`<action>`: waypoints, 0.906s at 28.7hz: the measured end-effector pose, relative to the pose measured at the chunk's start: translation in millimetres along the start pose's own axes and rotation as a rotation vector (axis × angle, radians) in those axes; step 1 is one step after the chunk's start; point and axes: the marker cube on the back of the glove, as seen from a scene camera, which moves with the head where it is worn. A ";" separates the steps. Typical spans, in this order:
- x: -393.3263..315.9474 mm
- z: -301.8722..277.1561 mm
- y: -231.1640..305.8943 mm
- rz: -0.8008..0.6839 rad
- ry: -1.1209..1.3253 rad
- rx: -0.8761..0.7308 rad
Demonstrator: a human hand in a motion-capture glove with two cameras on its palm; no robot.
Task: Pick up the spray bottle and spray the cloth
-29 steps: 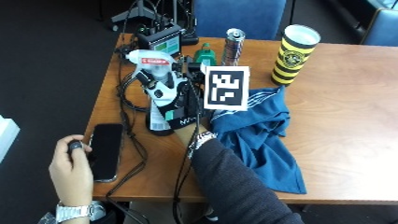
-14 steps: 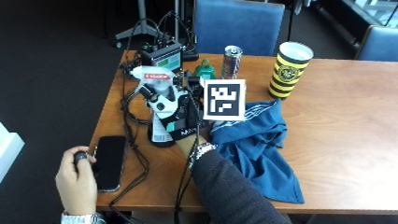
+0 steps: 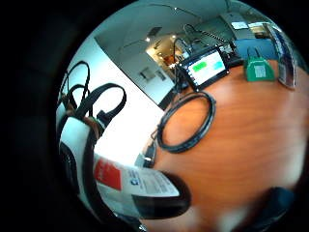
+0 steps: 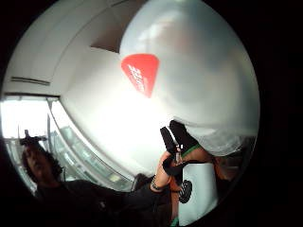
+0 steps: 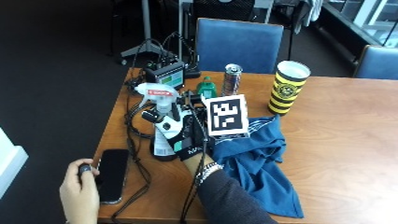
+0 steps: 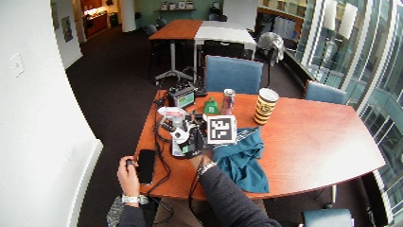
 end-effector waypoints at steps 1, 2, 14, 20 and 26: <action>-1.2 -0.7 -0.8 0.002 0.013 -0.020; -2.7 -1.6 -2.1 0.000 0.030 -0.043; 5.5 -34.2 7.3 -0.077 0.503 -0.547; -14.8 -47.6 26.8 -0.202 0.698 -0.763; -45.6 -51.7 50.4 -0.329 0.745 -0.888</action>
